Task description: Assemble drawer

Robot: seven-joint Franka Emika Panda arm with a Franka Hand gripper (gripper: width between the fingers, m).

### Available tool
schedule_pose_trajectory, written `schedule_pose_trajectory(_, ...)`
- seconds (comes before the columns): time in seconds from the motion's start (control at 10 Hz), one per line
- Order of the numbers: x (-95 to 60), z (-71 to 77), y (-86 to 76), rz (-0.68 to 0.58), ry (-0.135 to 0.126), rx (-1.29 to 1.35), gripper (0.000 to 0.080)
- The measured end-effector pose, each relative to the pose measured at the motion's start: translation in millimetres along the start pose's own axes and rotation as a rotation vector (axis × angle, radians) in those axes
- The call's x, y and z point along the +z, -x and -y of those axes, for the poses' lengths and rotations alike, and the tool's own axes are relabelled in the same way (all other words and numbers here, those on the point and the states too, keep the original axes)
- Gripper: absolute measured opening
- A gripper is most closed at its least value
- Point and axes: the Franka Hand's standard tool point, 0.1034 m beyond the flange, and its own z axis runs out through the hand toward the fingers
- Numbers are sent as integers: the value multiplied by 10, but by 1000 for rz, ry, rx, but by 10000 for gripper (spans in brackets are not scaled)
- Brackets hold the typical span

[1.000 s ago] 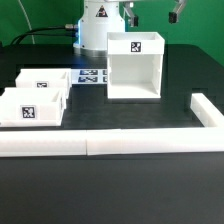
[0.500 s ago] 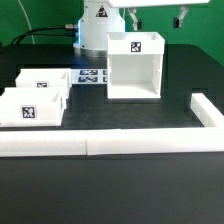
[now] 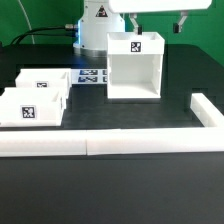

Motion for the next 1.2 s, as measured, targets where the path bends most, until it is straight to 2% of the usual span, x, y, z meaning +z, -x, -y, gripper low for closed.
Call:
schedule_pose_trajectory(0.4, 165, 27, 86, 12, 1, -9, 650)
schedule_pose_trajectory(0.6, 165, 28, 81, 12, 1, -10, 623)
schedule_pose_trajectory(0.7, 165, 28, 81, 12, 1, -10, 444)
schedule_pose_trajectory(0.8, 166, 28, 81, 12, 1, -10, 444)
schedule_pose_trajectory(0.9, 166, 28, 81, 12, 1, -10, 251)
schedule_pose_trajectory(1.0, 166, 28, 81, 12, 1, -10, 112)
schedule_pose_trajectory(1.1, 165, 28, 80, 12, 1, -10, 37)
schedule_pose_trajectory(1.2, 165, 28, 80, 12, 1, -10, 37)
